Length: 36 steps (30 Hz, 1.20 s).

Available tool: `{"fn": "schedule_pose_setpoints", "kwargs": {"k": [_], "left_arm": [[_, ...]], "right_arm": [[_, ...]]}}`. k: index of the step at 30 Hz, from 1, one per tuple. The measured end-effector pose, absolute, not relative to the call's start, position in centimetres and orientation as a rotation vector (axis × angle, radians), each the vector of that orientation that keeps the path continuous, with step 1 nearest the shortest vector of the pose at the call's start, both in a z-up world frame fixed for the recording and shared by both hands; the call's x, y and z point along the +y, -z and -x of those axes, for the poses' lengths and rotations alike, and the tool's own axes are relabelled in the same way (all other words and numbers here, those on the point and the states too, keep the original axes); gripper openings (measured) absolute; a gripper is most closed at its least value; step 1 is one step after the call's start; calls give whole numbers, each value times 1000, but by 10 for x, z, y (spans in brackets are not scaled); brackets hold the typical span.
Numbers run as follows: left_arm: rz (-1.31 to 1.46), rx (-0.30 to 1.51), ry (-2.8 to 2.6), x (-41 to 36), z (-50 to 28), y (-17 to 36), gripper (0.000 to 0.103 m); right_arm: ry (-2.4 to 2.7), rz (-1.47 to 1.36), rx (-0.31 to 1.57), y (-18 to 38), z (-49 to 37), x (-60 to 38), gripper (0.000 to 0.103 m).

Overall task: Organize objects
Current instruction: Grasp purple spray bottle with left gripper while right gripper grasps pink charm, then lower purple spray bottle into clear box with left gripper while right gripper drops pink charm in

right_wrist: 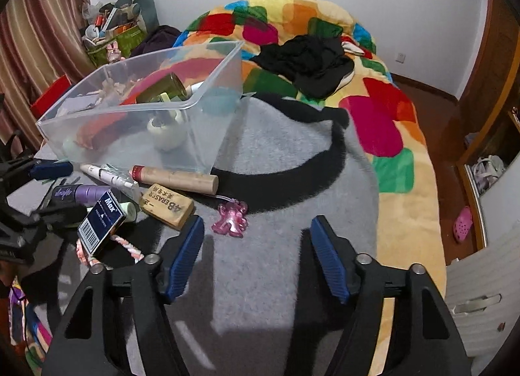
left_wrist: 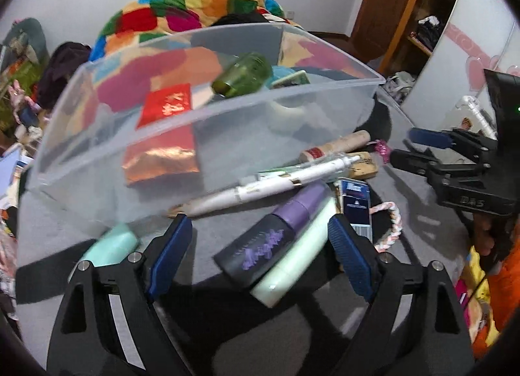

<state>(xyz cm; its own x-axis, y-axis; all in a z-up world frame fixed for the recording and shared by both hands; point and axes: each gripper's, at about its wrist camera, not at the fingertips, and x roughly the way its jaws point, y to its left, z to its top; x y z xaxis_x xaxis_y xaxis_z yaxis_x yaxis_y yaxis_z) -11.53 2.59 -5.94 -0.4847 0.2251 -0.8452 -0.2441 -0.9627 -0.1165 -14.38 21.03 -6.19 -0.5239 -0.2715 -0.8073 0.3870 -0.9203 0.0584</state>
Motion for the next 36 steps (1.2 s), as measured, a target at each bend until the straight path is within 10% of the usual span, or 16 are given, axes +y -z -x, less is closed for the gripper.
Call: {"fn": "schedule_pose_setpoints", "kwargs": {"k": [10,17,36], "left_arm": [[1343,-60,-2497,17,98,52,45],[1321,-53,-2553,11,74,49,26],[1384,12,-2678,-14,22,54,26]], "right_arm": [[2400,-1270,273,71,148,186,20],[2402,-1243,256,68,130,188,20],[2405,-1215,211,59,59,212,20]]}}
